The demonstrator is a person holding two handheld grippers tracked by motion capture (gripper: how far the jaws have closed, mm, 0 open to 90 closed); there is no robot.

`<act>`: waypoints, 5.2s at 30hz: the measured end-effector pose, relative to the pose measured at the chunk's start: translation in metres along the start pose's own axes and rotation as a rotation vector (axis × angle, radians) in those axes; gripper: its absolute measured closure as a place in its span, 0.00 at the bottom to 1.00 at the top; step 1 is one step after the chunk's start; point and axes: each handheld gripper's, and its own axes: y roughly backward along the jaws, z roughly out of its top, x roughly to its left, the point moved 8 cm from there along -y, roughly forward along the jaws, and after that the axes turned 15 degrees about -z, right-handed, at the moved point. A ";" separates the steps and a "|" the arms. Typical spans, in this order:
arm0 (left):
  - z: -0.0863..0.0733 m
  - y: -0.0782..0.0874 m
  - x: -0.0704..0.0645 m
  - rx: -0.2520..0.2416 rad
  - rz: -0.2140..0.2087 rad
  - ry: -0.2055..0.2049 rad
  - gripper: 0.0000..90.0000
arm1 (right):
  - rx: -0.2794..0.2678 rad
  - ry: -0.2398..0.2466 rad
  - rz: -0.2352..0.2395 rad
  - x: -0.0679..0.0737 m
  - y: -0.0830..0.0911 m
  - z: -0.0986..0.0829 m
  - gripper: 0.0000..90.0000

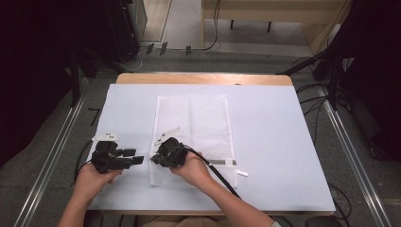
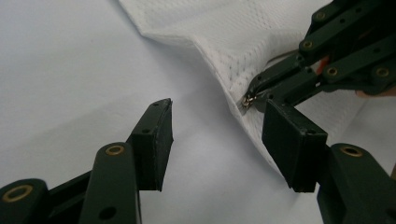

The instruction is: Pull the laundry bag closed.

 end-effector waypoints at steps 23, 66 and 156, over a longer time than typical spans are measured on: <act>-0.009 -0.037 -0.013 0.191 -0.083 -0.063 0.65 | -0.035 0.021 0.038 0.003 0.017 0.011 0.97; -0.004 -0.037 -0.016 0.208 -0.121 -0.043 0.99 | -0.009 0.031 0.080 -0.001 0.012 0.001 0.98; -0.007 -0.031 -0.017 0.204 -0.145 -0.069 0.98 | 0.038 0.006 0.056 -0.048 0.051 -0.050 0.98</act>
